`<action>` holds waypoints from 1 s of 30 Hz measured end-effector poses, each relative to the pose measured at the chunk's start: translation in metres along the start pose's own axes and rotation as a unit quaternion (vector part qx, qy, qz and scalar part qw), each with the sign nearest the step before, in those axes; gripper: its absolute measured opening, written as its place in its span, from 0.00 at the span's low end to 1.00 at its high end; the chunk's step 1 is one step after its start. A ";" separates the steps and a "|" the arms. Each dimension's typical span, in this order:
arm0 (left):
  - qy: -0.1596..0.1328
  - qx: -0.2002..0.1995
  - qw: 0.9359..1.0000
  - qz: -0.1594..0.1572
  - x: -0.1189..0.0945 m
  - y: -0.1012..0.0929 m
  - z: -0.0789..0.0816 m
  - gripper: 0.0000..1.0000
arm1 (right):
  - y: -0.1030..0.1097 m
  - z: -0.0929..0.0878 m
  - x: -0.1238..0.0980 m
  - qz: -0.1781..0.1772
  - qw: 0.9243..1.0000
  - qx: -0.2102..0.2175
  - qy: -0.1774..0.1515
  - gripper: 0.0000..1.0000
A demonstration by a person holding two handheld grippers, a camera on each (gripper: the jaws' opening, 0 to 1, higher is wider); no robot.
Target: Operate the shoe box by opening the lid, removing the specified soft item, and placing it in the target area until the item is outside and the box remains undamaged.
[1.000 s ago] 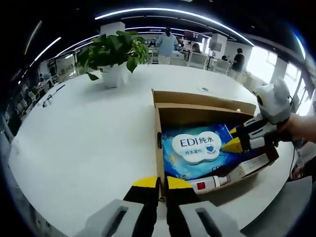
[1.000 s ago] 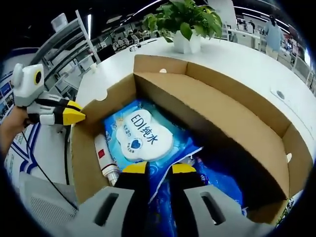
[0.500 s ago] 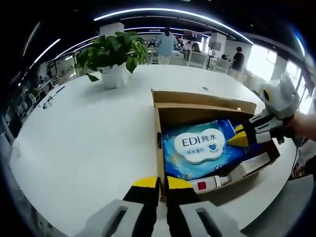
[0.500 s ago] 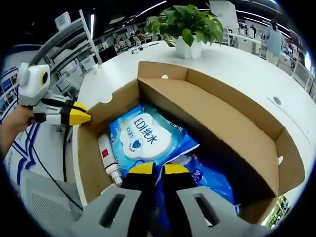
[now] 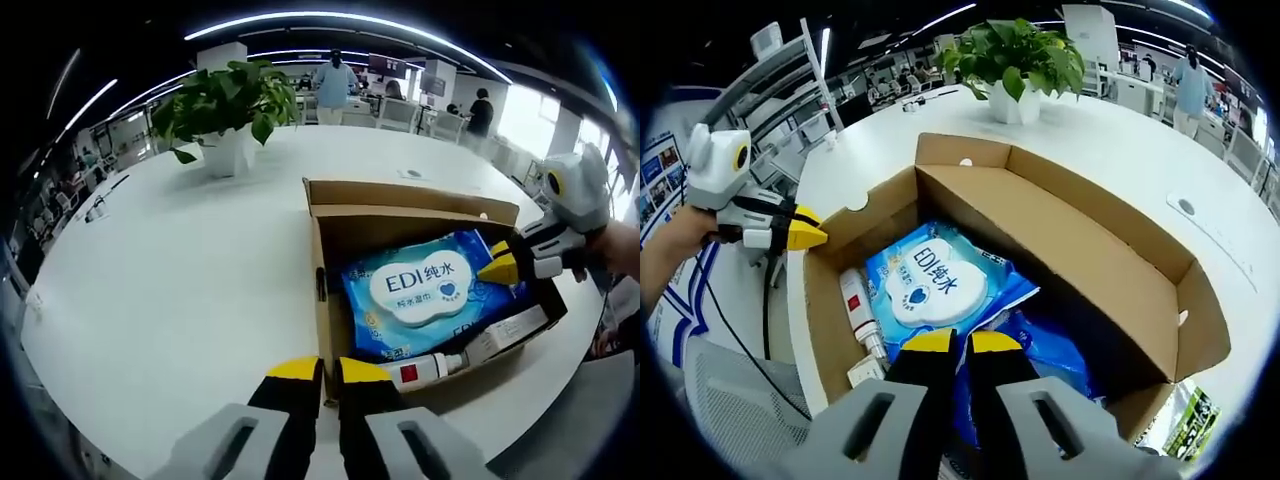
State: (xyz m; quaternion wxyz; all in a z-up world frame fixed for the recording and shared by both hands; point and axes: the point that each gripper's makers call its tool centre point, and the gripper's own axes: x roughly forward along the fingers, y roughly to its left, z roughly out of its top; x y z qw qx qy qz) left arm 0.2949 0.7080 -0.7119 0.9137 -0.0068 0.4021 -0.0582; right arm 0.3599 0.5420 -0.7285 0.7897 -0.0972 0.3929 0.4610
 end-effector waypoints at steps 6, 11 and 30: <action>0.002 -0.001 1.000 -0.010 0.000 -0.004 0.000 0.12 | -0.002 -0.002 -0.010 -0.007 1.000 0.008 -0.003 0.02; -0.004 0.010 1.000 -0.012 -0.003 -0.008 0.009 0.20 | -0.005 -0.003 -0.017 -0.010 0.999 0.030 -0.014 0.02; -0.029 0.077 0.996 -0.017 -0.002 -0.031 0.038 0.26 | -0.017 -0.015 -0.038 -0.026 0.998 0.057 -0.023 0.01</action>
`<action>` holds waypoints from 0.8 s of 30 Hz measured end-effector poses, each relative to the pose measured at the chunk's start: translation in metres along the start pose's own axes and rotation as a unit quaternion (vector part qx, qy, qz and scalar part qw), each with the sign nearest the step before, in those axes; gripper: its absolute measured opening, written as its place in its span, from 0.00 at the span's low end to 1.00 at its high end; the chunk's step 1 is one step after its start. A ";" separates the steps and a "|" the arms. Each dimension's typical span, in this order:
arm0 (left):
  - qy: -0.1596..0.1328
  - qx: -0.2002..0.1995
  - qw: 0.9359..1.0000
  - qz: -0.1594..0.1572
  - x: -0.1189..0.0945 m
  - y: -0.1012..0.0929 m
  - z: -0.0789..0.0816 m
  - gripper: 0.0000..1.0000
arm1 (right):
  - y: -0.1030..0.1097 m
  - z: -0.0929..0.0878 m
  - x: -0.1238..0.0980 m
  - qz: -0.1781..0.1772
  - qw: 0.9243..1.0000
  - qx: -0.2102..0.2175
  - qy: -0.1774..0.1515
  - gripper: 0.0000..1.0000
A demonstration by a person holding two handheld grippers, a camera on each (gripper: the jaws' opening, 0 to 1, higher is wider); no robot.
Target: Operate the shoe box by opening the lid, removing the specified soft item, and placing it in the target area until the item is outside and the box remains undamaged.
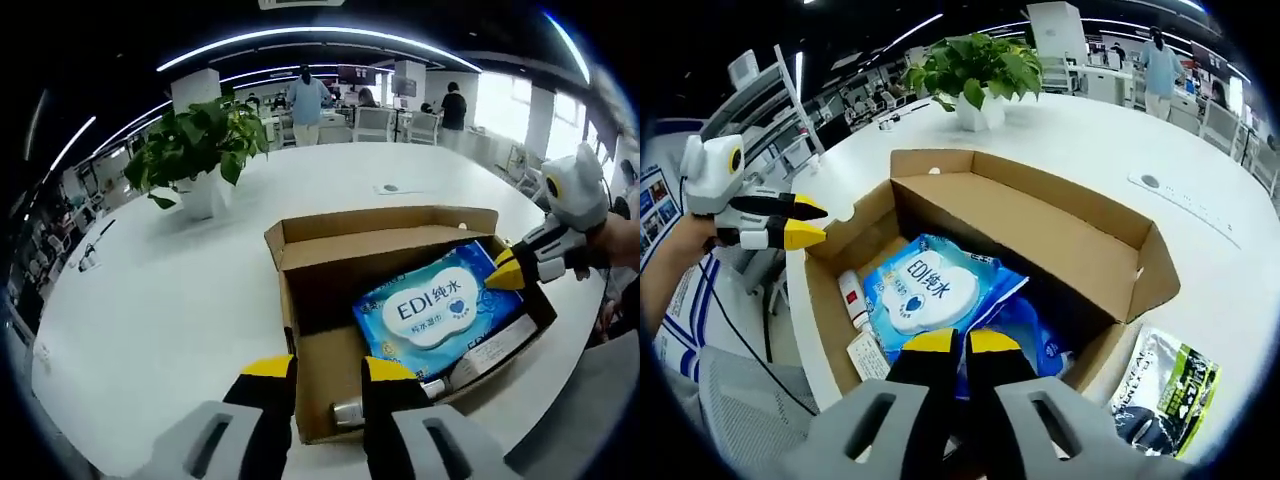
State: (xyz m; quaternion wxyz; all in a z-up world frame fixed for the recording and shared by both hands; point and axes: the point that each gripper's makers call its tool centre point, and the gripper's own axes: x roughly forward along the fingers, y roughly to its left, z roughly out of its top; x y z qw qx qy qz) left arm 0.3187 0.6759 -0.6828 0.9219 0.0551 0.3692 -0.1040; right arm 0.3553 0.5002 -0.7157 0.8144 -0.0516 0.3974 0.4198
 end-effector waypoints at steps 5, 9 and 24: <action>0.017 0.009 0.999 -0.026 0.016 -0.012 -0.003 0.26 | -0.003 -0.002 -0.004 -0.002 1.000 0.003 -0.001 0.01; 0.030 0.008 0.998 -0.050 0.027 -0.023 -0.006 0.27 | -0.006 -0.005 -0.006 -0.005 1.000 0.001 0.000 0.01; 0.095 -0.053 0.986 -0.126 0.060 -0.052 -0.028 0.25 | -0.015 -0.011 -0.010 -0.022 0.999 -0.030 0.007 0.02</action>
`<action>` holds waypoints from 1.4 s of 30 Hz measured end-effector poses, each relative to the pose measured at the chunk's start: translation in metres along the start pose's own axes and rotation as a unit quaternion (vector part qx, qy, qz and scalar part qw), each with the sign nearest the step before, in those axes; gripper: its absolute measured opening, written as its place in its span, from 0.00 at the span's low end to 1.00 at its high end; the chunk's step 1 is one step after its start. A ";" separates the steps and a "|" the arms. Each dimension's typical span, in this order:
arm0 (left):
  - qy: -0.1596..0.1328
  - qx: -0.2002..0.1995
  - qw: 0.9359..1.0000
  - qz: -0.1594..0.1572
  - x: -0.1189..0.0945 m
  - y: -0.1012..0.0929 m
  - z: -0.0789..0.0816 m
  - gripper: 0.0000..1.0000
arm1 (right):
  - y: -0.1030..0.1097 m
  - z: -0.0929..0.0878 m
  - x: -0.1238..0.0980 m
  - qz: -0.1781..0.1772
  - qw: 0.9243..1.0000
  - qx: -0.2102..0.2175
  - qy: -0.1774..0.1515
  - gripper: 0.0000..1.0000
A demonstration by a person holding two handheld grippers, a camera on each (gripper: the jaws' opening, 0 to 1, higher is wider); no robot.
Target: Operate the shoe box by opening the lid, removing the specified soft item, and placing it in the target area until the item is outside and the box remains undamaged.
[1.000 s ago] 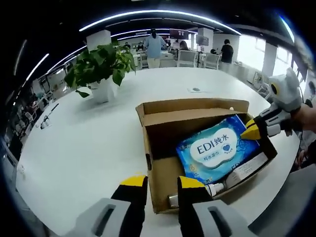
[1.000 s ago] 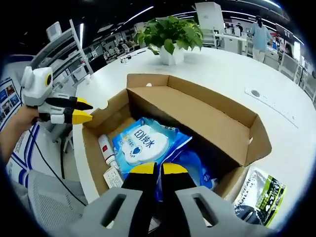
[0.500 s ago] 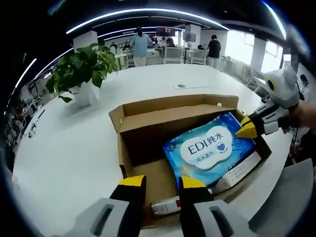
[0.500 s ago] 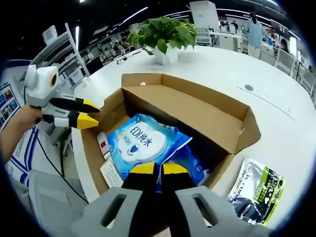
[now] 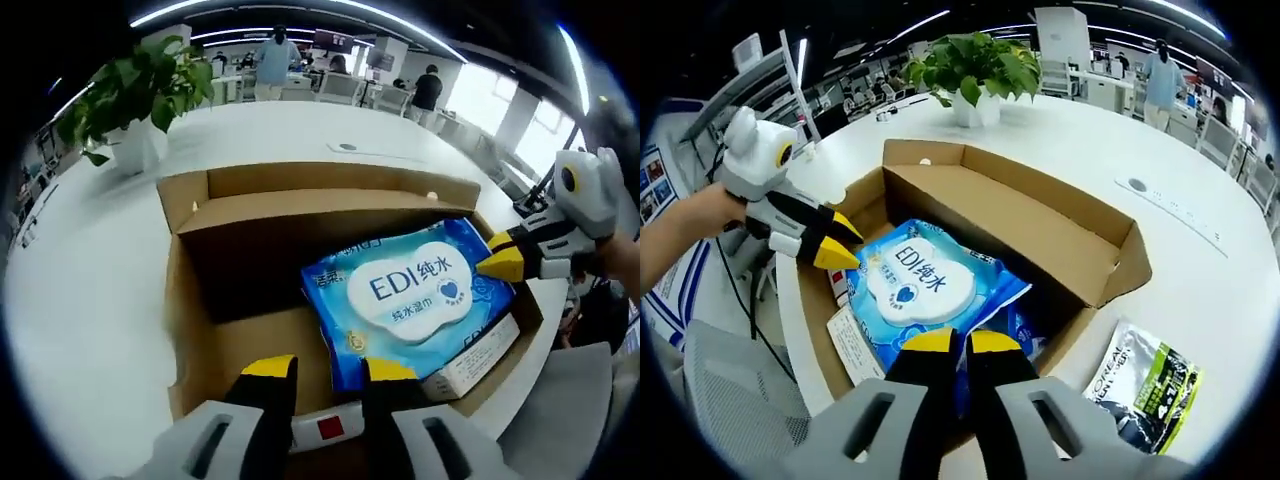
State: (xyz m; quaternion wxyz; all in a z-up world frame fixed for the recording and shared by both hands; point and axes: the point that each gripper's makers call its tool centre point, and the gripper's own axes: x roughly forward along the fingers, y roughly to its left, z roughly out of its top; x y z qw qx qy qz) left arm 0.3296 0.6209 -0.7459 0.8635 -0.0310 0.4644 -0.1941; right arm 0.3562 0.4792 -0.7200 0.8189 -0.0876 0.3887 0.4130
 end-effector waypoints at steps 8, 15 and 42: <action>0.007 -0.028 0.999 -0.025 0.007 -0.009 -0.001 0.18 | 0.001 0.000 0.000 0.000 1.000 -0.002 0.000 0.02; 0.013 -0.053 0.998 -0.035 0.010 -0.011 -0.002 0.11 | 0.000 -0.001 0.001 0.001 1.000 0.003 -0.003 0.01; -0.022 -0.020 0.999 -0.041 -0.013 -0.020 0.014 0.01 | 0.003 0.006 -0.014 -0.004 0.999 0.025 -0.028 0.00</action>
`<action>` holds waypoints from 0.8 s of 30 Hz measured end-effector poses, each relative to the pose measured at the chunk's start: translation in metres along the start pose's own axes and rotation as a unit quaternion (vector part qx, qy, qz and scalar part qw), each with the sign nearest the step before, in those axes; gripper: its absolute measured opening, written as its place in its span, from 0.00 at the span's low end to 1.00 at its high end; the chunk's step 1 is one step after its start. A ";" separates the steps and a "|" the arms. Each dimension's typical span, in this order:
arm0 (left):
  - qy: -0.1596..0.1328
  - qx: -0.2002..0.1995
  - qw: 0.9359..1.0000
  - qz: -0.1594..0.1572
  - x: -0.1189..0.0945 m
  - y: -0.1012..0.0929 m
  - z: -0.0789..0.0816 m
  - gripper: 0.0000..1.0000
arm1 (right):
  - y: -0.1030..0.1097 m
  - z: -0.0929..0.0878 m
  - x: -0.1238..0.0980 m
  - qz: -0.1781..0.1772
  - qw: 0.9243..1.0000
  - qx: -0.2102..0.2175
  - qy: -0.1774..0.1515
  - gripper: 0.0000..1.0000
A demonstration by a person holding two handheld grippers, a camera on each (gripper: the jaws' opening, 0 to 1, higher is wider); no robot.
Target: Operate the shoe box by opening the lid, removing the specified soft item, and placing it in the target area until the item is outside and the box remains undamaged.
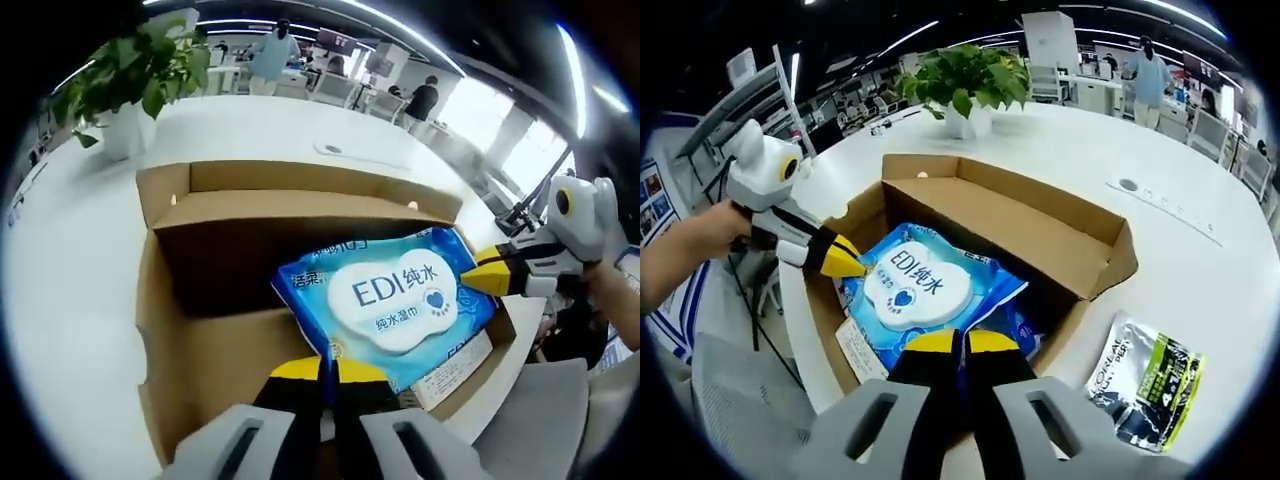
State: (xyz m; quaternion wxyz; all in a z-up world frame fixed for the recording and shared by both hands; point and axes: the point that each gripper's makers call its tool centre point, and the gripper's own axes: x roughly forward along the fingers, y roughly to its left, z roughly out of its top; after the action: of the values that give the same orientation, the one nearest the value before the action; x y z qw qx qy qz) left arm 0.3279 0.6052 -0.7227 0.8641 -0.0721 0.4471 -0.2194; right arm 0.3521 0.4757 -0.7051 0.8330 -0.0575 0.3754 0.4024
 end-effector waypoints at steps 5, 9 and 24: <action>-0.008 0.000 1.000 -0.003 -0.007 -0.006 0.006 0.01 | 0.000 0.002 -0.008 0.001 1.000 0.006 -0.006 0.00; -0.025 -0.004 1.000 0.000 -0.013 -0.009 0.015 0.00 | -0.002 0.004 -0.015 0.000 1.000 0.012 -0.012 0.00; -0.041 0.009 0.999 -0.024 -0.015 -0.043 0.028 0.00 | -0.020 0.003 -0.043 -0.011 0.999 0.027 -0.022 0.00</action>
State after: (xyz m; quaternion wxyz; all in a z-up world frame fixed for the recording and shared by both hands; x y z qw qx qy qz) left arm 0.3288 0.5716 -0.6811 0.8769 -0.0837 0.4074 -0.2411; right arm 0.3510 0.4364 -0.6777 0.8469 -0.0305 0.3669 0.3838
